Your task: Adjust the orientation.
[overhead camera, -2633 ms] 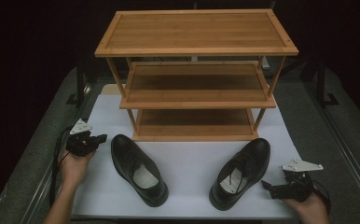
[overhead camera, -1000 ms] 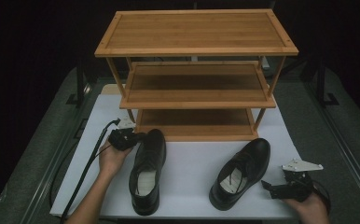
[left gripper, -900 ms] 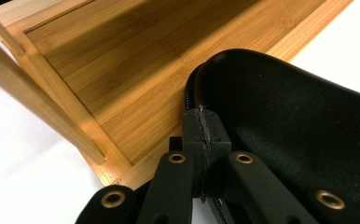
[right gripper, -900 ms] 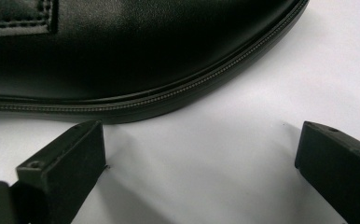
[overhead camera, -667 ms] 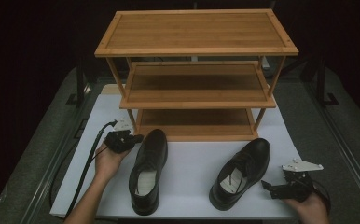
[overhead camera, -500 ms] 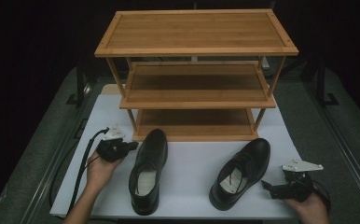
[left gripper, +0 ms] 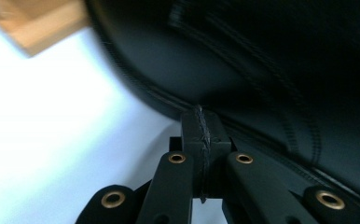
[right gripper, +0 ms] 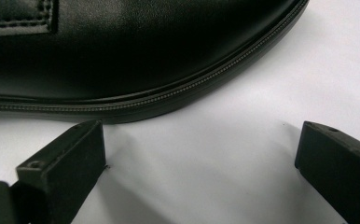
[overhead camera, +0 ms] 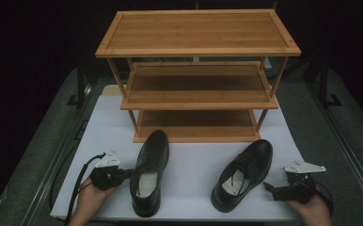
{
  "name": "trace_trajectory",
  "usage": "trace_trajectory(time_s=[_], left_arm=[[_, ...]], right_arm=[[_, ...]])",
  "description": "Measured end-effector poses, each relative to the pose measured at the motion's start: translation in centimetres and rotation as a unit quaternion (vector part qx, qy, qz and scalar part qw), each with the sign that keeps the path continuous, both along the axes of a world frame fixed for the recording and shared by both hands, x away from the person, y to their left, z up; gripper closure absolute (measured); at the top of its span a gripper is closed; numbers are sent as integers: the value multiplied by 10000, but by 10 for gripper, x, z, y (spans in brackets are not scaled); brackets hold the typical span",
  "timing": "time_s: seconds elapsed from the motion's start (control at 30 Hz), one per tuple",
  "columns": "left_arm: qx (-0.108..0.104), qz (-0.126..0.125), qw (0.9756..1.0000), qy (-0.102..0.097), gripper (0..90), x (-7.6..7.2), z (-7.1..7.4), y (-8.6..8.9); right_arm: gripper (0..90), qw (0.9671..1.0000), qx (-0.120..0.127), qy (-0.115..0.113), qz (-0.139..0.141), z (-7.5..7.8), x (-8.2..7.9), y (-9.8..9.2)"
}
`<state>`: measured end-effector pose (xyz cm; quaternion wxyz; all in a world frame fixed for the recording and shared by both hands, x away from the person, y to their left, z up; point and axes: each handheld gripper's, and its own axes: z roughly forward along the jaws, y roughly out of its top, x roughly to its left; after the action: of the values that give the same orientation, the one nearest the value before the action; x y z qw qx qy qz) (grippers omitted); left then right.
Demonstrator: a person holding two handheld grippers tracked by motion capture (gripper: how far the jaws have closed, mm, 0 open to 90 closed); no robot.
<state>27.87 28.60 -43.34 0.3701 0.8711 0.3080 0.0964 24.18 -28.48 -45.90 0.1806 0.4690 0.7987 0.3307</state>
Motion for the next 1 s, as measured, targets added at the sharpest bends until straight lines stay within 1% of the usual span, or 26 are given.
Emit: trace_trajectory(time_s=[0.03, 0.1, 0.13, 0.27, 0.33, 0.43, 0.57, 0.73, 0.9, 1.0], left_arm=[[-4, -1, 10000, 5, 900, 0, 0, 0], [-113, 23, 9999, 63, 900, 1, -1, 2], [-130, 25, 9999, 72, 900, 1, -2, 2], [-113, 13, 9999, 45, 900, 1, -2, 1], [-153, -5, 9999, 72, 900, 0, -2, 0], [-249, -109, 9996, 124, 900, -1, -3, -7], [-229, -246, 9993, 136, 900, -3, -2, -18], [-289, -259, 9990, 228, 900, -2, -2, -26], [-402, -285, 9982, 348, 900, -1, -3, -35], [-363, -387, 9980, 348, 900, 1, -3, -45]], right_arm=[[15, 10000, 6, 2, -1, 0, 0, 0], [14, 10000, 4, 2, 0, 0, 0, 0], [14, 10000, 1, 4, 1, 0, 0, 0], [14, 10000, 1, 4, -1, 0, 0, 0], [14, 10000, 0, 5, 2, 0, 0, 0], [14, 10000, -3, 4, 1, 0, 0, 0], [15, 10000, -1, 4, 0, 0, 0, 0], [14, 10000, 1, 6, 2, 0, 0, 0], [14, 10000, 0, 9, 4, 0, 0, 0], [14, 10000, 1, 10, 1, 0, 0, 0]])
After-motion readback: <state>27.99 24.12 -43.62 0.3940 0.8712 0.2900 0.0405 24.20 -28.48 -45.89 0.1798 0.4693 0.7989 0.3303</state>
